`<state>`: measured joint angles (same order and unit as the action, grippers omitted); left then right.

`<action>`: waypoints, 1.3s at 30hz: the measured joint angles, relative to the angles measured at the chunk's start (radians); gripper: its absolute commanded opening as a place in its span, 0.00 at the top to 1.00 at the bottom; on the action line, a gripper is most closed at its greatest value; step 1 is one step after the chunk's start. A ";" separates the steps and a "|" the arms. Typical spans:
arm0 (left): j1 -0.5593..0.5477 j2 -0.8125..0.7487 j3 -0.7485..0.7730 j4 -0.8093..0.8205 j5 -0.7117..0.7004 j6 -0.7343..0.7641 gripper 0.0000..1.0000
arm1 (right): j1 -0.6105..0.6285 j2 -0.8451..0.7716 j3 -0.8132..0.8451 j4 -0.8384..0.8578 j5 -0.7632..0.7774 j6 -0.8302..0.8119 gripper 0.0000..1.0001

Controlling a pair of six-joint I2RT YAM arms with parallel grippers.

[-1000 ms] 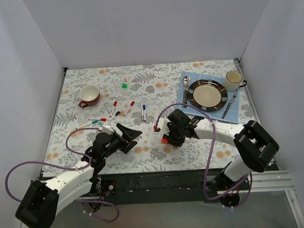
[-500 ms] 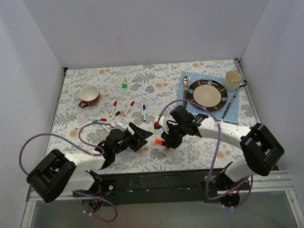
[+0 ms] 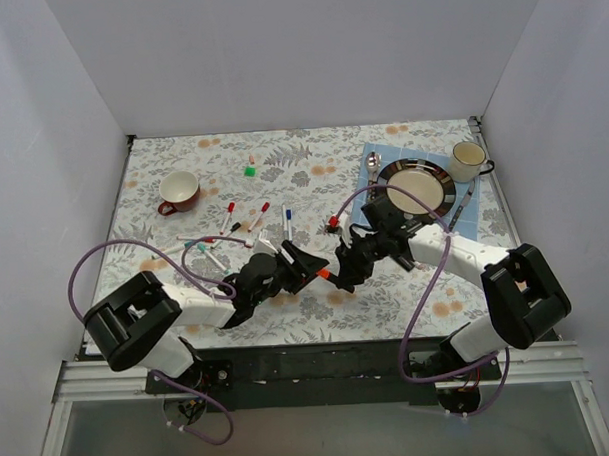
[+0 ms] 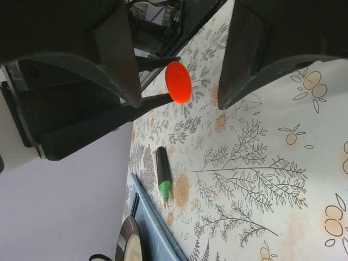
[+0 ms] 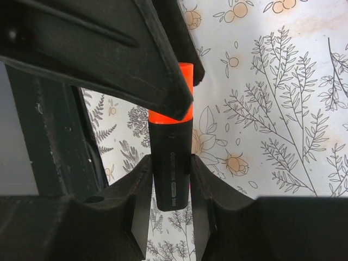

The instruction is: Open the pen caps

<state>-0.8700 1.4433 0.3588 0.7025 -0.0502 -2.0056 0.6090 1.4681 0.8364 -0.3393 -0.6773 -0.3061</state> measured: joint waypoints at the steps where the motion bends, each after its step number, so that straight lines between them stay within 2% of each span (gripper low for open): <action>1: -0.007 0.010 0.006 0.003 -0.015 0.000 0.50 | -0.006 0.001 0.000 0.000 -0.013 0.007 0.99; 4: -0.027 0.038 0.024 0.009 -0.057 -0.001 0.63 | -0.014 0.005 0.000 0.002 -0.044 0.021 0.99; 11: -0.058 0.053 0.062 0.005 -0.129 0.001 0.81 | -0.032 0.006 0.000 0.005 -0.082 0.043 0.99; 17: -0.062 0.053 0.082 -0.031 -0.156 0.002 0.82 | -0.038 0.006 0.000 0.018 -0.079 0.055 0.99; 20: -0.063 0.058 0.108 -0.068 -0.169 0.005 0.86 | -0.038 0.006 0.000 0.028 -0.063 0.069 0.99; 21: -0.064 0.062 0.118 -0.082 -0.174 0.005 0.92 | -0.039 0.006 0.000 0.030 -0.057 0.072 0.99; 22: -0.065 0.065 0.126 -0.093 -0.178 0.005 0.94 | -0.039 0.006 0.000 0.031 -0.051 0.075 0.97; 25: -0.071 0.076 0.150 -0.125 -0.194 0.008 1.00 | -0.040 0.006 0.000 0.031 -0.036 0.080 0.87; 26: -0.072 0.076 0.154 -0.130 -0.198 0.009 1.00 | -0.040 0.006 0.000 0.031 -0.035 0.080 0.74; 28: -0.074 0.076 0.156 -0.135 -0.202 0.009 1.00 | -0.040 0.006 0.000 0.031 -0.034 0.080 0.59; 29: -0.075 0.076 0.156 -0.135 -0.202 0.009 1.00 | -0.040 0.006 0.000 0.029 -0.035 0.080 0.48; 32: -0.076 0.075 0.151 -0.108 -0.192 0.021 1.00 | -0.045 0.006 0.000 0.030 -0.045 0.076 0.35; 35: -0.076 0.058 0.121 -0.018 -0.163 0.057 1.00 | -0.052 0.006 0.000 0.031 -0.082 0.067 0.31; 39: -0.068 0.036 0.090 0.088 -0.117 0.118 1.00 | -0.068 0.007 0.000 0.031 -0.137 0.060 0.30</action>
<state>-0.9379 1.4792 0.4484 0.7902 -0.1669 -1.8874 0.5415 1.4754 0.8360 -0.3084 -0.8143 -0.2466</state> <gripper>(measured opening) 0.203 0.693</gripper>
